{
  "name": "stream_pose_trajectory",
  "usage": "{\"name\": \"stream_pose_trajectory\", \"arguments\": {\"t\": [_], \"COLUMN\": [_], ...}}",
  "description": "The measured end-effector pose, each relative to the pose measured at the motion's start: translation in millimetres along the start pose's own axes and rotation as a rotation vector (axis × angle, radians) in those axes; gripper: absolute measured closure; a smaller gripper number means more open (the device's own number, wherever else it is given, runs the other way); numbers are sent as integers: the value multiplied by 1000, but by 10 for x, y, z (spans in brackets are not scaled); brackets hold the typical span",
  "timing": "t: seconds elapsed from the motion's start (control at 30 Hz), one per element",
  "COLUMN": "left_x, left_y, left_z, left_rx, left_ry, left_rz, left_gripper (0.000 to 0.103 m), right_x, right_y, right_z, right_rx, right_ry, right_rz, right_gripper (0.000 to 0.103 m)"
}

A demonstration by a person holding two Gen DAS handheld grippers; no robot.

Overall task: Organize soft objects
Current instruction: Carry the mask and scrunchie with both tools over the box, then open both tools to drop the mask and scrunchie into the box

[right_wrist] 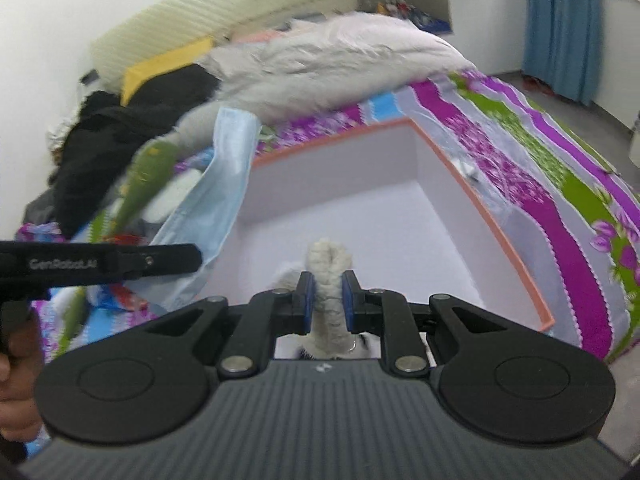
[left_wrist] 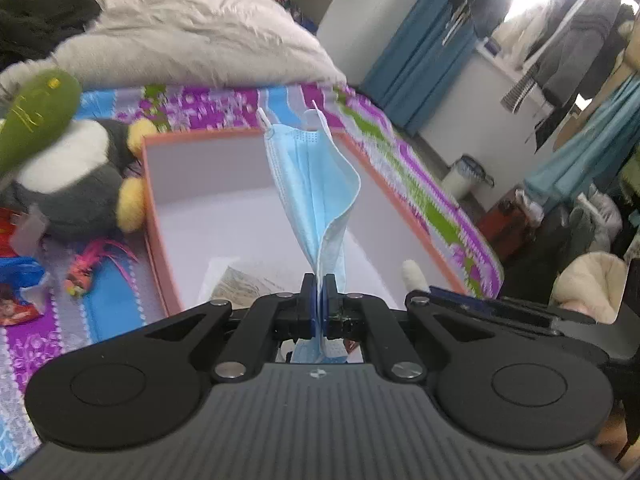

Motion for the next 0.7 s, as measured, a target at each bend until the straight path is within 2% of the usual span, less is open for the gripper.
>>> {"name": "stream_pose_trajectory", "arguments": {"t": [0.17,0.3,0.47,0.6,0.63,0.7], "left_x": [-164,-260,-305,-290,-286,-266], "left_y": [-70,-168,-276,-273,-264,-261], "left_z": [391,561,657,602,582,529], "left_rx": [-11,2,15,36,36,38], "left_ry": [-87,-122,-135,-134,-139,-130], "left_rz": [-3,-9,-29,-5,-4,-2], "left_gripper": [100,100,99,99,94,77], "right_x": [-152,-258,-334,-346,-339,-315], "right_y": [222,341,422,430,424,382], "right_z": [286,469,583,580,572,524], "right_rx": [-25,-40,-72,-69,-69,-57], "right_ry": [-52,-85,-109,-113,-112,-102], "right_rz": [33,60,59,54,50,40], "right_gripper": [84,84,83,81,80,77]}}
Point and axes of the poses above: each gripper's, at about its wrist camera, not at the fingertips, and z roughly the way its jaws point, y to its right, x to its top, the point moved 10 cm from there along z, roughly the way its jaws point, and after that the axes turned 1 degree about -x, right-handed, at the moved point
